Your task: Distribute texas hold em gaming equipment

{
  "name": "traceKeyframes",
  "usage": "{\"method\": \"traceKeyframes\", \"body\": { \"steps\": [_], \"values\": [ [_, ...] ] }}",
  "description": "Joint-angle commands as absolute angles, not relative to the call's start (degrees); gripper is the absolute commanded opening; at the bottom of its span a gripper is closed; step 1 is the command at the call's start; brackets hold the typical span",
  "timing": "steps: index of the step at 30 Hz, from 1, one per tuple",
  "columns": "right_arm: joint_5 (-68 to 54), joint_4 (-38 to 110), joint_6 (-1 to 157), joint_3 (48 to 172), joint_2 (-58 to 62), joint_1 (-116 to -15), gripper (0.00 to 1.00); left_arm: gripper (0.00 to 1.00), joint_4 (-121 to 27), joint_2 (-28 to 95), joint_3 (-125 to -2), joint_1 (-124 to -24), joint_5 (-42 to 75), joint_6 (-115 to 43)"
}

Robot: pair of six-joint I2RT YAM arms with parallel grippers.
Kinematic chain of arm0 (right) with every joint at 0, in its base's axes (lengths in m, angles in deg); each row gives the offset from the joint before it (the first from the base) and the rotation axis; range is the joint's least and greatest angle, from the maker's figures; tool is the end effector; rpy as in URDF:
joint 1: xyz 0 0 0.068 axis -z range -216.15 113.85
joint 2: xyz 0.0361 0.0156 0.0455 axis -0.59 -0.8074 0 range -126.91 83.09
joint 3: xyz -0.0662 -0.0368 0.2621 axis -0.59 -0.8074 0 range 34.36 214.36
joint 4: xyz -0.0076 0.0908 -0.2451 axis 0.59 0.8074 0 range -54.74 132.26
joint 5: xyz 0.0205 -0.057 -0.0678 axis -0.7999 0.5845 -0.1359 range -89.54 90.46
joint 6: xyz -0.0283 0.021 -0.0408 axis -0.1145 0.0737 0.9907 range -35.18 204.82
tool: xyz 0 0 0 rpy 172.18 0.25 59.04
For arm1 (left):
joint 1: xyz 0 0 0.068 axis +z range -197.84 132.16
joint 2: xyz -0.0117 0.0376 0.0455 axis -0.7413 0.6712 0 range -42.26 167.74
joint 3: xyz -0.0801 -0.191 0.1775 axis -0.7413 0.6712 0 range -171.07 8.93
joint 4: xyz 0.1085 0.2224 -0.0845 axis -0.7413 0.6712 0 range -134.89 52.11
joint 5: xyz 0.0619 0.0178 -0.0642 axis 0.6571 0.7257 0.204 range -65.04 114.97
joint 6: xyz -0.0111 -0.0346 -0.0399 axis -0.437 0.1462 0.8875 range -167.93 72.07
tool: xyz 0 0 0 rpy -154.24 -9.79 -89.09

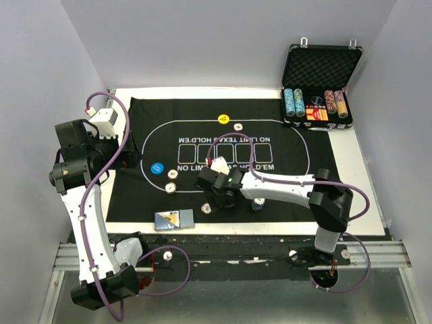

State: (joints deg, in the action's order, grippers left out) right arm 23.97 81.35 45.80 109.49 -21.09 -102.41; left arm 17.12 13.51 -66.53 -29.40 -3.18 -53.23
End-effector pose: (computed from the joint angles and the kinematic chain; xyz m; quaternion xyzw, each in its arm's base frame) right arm 0.1561 0.3196 0.1999 -0.2030 0.9497 -0.0220 0.2374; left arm 0.1570 0.0347 0.3997 -0.0039 0.8927 -0.1370 0.4293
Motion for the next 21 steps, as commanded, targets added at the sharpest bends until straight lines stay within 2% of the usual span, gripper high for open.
{"method": "traceKeyframes", "body": {
  "steps": [1, 6, 21],
  "values": [
    [25.07, 79.38, 43.86, 108.89, -17.99, -101.63, 1.0, 0.99, 16.98, 12.85, -66.13, -28.86, -4.66, -52.76],
    [22.71, 76.93, 44.65, 107.05, -17.9, -99.7, 0.99, 0.99, 16.8, 12.93, -66.04, -28.86, -4.65, -52.5],
    [17.96, 73.06, 45.97, 105.03, -20.18, -96.71, 0.82, 0.99, 17.16, 13.2, -66.75, -28.86, -4.13, -52.76]
  ]
}}
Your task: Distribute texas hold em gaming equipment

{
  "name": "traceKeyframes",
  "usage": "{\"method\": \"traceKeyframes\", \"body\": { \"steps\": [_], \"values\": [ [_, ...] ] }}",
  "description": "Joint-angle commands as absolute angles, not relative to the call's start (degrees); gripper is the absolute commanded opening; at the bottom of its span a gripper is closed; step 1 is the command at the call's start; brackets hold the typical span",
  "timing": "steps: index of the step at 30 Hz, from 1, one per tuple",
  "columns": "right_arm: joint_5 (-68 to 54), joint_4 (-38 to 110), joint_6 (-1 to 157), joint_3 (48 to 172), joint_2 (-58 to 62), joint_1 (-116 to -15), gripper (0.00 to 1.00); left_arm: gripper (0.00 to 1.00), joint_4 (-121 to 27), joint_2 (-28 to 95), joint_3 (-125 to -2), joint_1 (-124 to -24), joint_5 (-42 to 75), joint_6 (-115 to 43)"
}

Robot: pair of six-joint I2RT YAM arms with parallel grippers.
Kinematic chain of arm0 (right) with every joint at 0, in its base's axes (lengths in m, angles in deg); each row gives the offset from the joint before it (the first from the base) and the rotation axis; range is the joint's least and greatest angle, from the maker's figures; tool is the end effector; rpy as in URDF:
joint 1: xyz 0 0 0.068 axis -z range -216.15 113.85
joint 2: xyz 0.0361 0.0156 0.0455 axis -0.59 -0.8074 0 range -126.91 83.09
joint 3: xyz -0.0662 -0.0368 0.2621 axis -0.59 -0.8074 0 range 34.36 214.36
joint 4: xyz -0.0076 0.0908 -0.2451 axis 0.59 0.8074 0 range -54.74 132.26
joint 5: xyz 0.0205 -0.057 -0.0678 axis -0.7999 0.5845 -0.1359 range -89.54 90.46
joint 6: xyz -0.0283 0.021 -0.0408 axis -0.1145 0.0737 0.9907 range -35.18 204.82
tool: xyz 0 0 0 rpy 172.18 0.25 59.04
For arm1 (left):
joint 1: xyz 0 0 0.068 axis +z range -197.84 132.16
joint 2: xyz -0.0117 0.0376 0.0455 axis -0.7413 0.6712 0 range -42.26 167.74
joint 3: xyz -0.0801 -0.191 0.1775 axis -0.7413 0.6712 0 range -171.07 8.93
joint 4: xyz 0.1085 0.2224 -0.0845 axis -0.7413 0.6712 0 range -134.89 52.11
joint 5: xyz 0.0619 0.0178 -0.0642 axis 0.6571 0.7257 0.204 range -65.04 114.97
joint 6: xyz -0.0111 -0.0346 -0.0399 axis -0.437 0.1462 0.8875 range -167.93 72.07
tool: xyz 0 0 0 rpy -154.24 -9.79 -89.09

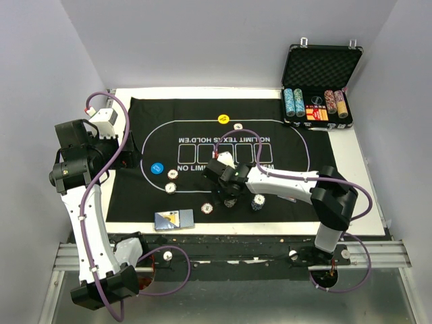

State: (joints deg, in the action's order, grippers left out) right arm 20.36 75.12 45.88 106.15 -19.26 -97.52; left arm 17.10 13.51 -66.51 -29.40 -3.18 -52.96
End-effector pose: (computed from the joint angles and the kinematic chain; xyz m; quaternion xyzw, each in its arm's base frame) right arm 0.1803 0.3049 0.1972 -0.1599 0.9578 0.0195 0.2381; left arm 0.1571 0.0347 0.3997 -0.0060 0.8927 -0.1380 0.4290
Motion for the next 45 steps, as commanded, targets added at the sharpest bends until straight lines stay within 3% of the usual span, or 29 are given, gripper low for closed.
{"method": "traceKeyframes", "body": {
  "steps": [1, 23, 31, 36, 45],
  "values": [
    [17.69, 72.79, 45.89, 104.76, -20.36, -96.62, 0.81, 0.99, 17.33, 13.11, -66.92, -28.94, -4.13, -52.85],
    [16.72, 71.12, 45.45, 102.65, -20.45, -95.74, 0.51, 0.99, 17.6, 13.02, -67.28, -28.86, -3.07, -53.38],
    [15.84, 70.51, 45.71, 102.04, -20.1, -95.66, 0.48, 0.99, 17.6, 13.02, -67.28, -28.86, -3.6, -53.2],
    [15.93, 70.5, 45.71, 100.98, -20.71, -95.66, 0.55, 0.99, 17.51, 12.76, -67.01, -28.94, -3.34, -53.37],
    [16.02, 69.89, 45.18, 100.45, -19.39, -95.66, 0.52, 0.99, 17.33, 12.76, -66.84, -28.86, -2.98, -53.2]
  ]
}}
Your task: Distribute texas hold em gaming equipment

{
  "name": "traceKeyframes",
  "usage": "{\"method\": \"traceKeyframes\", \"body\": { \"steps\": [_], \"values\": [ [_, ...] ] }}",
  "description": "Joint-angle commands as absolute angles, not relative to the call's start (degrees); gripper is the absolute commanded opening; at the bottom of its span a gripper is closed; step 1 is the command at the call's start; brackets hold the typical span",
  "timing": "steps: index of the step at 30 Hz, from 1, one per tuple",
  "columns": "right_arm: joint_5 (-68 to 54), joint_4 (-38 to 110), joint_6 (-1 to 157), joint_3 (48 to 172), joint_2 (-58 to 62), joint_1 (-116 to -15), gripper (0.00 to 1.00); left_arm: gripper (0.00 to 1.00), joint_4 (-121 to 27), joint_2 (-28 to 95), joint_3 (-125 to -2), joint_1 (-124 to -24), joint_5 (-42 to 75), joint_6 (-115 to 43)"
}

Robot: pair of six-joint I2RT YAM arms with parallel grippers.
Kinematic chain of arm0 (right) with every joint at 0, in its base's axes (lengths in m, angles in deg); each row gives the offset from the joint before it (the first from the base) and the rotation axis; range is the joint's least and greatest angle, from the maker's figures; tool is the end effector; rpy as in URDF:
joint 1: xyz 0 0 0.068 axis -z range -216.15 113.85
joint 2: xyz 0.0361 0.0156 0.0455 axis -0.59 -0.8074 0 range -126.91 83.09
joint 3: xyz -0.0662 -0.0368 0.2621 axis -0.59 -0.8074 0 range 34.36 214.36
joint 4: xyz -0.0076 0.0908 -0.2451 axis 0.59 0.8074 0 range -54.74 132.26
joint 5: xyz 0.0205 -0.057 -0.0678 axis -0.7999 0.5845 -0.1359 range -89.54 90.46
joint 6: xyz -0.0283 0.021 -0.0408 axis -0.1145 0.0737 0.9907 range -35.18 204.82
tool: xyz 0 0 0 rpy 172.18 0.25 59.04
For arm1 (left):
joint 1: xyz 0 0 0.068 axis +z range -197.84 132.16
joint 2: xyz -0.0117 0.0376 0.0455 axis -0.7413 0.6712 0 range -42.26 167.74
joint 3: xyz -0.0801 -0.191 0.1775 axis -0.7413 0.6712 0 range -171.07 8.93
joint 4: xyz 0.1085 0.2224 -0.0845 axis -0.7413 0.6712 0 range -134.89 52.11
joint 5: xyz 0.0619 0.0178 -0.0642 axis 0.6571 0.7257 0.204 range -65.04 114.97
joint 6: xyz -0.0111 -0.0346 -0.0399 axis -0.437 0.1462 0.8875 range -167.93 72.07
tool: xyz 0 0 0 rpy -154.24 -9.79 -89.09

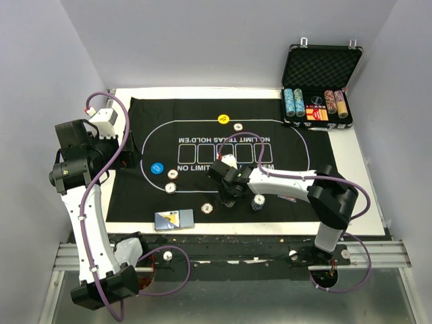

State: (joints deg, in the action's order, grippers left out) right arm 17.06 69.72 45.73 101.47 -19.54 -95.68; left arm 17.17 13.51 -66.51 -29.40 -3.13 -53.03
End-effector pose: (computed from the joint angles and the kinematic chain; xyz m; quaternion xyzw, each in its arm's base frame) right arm 0.1858 0.2957 0.1760 -0.1482 0.9635 0.0377 0.2200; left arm 0.1570 0.0347 0.3995 -0.0058 0.8930 -0.1375 0.4285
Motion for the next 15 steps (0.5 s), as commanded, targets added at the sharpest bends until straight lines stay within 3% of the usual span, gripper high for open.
{"method": "traceKeyframes", "body": {
  "steps": [1, 15],
  "values": [
    [15.85, 69.98, 45.1, 100.45, -19.31, -95.57, 0.52, 0.99, 17.16, 12.67, -66.75, -28.94, -2.9, -53.11],
    [17.16, 76.03, 45.8, 105.9, -13.95, -95.66, 0.49, 0.99, 16.37, 12.58, -65.25, -28.86, -3.07, -53.11]
  ]
}}
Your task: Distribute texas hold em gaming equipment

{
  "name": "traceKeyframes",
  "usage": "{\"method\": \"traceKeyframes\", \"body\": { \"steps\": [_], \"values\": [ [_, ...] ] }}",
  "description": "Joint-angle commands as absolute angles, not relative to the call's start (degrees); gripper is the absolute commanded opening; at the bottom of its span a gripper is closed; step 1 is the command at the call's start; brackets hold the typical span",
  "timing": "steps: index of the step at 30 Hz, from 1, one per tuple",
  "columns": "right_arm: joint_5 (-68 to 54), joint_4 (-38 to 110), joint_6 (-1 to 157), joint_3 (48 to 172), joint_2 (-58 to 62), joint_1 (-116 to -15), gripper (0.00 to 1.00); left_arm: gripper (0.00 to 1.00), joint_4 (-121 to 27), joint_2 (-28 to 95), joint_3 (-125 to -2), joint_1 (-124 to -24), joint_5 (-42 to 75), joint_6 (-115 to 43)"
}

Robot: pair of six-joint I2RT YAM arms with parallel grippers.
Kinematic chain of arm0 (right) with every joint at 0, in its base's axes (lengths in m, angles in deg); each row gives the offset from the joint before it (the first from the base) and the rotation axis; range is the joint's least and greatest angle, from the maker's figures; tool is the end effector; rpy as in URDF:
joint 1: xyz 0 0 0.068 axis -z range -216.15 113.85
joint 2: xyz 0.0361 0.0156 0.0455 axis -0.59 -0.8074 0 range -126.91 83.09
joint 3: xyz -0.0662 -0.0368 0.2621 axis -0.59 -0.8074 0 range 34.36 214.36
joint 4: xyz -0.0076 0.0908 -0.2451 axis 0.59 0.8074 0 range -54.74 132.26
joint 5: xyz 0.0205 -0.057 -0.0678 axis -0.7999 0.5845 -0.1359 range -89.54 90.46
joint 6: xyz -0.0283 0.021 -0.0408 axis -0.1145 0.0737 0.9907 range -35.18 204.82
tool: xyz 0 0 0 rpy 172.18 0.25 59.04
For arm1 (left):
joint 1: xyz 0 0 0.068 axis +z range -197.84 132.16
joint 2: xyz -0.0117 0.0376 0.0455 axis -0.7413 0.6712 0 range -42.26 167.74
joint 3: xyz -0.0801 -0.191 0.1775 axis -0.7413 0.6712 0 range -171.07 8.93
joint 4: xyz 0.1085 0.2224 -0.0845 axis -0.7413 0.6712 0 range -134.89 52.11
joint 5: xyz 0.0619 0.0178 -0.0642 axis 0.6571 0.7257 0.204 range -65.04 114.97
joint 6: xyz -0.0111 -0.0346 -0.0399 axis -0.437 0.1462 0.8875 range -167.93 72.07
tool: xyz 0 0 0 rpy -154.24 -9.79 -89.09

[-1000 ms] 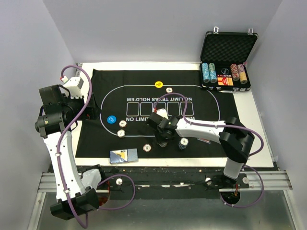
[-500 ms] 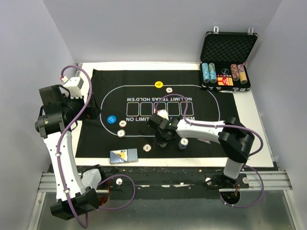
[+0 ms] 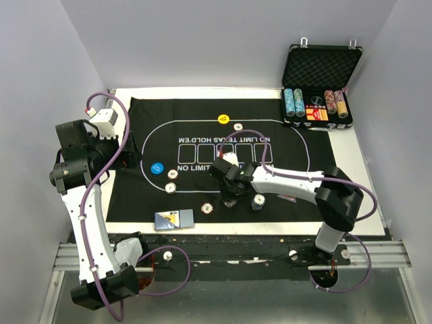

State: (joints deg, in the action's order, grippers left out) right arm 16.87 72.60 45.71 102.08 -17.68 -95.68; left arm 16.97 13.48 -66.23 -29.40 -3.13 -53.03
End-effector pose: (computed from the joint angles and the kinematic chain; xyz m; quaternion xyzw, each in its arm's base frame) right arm 0.1830 0.2912 0.1876 -0.1489 0.9642 0.0361 0.2165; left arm 0.1574 0.0348 0.3985 -0.0059 0.8931 -0.1377 0.4282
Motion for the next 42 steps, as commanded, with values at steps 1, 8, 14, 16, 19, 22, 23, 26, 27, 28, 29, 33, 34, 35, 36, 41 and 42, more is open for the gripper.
{"method": "traceKeyframes", "body": {
  "steps": [1, 8, 14, 16, 19, 22, 23, 26, 27, 28, 29, 33, 34, 35, 36, 41, 42],
  "values": [
    [17.51, 76.56, 45.88, 106.6, -13.68, -95.57, 0.49, 0.99, 16.37, 12.58, -64.99, -28.94, -3.16, -53.02],
    [18.13, 78.06, 47.2, 109.33, -14.56, -95.48, 0.49, 0.99, 16.1, 12.23, -64.73, -28.86, -3.07, -53.29],
    [17.87, 77.19, 51.68, 113.8, -18.42, -87.68, 0.49, 0.99, 16.19, 12.23, -64.46, -28.86, -2.98, -53.38],
    [17.43, 76.75, 53.7, 117.22, -20.87, -82.85, 0.49, 0.99, 16.28, 12.23, -64.38, -28.94, -3.07, -53.37],
    [17.51, 76.48, 56.16, 123.89, -26.06, -76.34, 0.49, 0.99, 16.28, 12.14, -64.37, -28.86, -2.98, -53.46],
    [18.83, 77.0, 57.66, 131.28, -32.9, -72.03, 0.49, 0.99, 16.28, 12.4, -64.64, -28.77, -3.33, -53.2],
    [19.53, 77.62, 57.66, 134.09, -35.1, -71.06, 0.48, 0.99, 16.36, 12.67, -64.81, -28.94, -3.42, -53.11],
    [19.8, 78.41, 57.93, 141.74, -41.7, -68.15, 0.47, 0.99, 16.45, 12.84, -65.34, -28.86, -3.78, -53.02],
    [20.06, 78.68, 58.01, 143.76, -43.72, -67.62, 0.47, 0.99, 16.45, 12.85, -65.43, -28.77, -3.95, -53.02],
    [20.5, 78.85, 58.28, 145.96, -45.3, -66.75, 0.47, 0.99, 16.45, 12.85, -65.43, -28.77, -3.95, -53.11],
    [20.59, 79.29, 58.28, 147.9, -47.23, -66.22, 0.47, 0.99, 16.45, 13.11, -65.43, -28.86, -3.95, -53.2],
    [21.03, 81.4, 58.37, 155.46, -53.83, -63.93, 0.47, 0.99, 16.28, 13.72, -65.25, -28.77, -3.42, -53.81],
    [21.12, 81.75, 58.28, 156.78, -54.98, -63.41, 0.47, 0.99, 16.28, 13.72, -65.08, -28.77, -3.42, -53.99],
    [20.94, 81.49, 58.37, 157.31, -55.68, -62.79, 0.47, 0.99, 16.1, 13.81, -65.08, -28.77, -3.34, -54.08],
    [20.51, 81.23, 58.28, 157.75, -56.3, -62.26, 0.47, 0.99, 16.01, 13.9, -65.08, -28.77, -3.34, -54.16],
    [20.77, 82.02, 57.93, 162.14, -60.61, -59.89, 0.46, 0.99, 15.75, 14.6, -64.99, -28.86, -3.77, -54.17],
    [20.24, 82.11, 57.75, 162.76, -61.14, -59.45, 0.46, 0.99, 15.66, 14.69, -64.9, -28.77, -3.95, -54.08]
  ]
}}
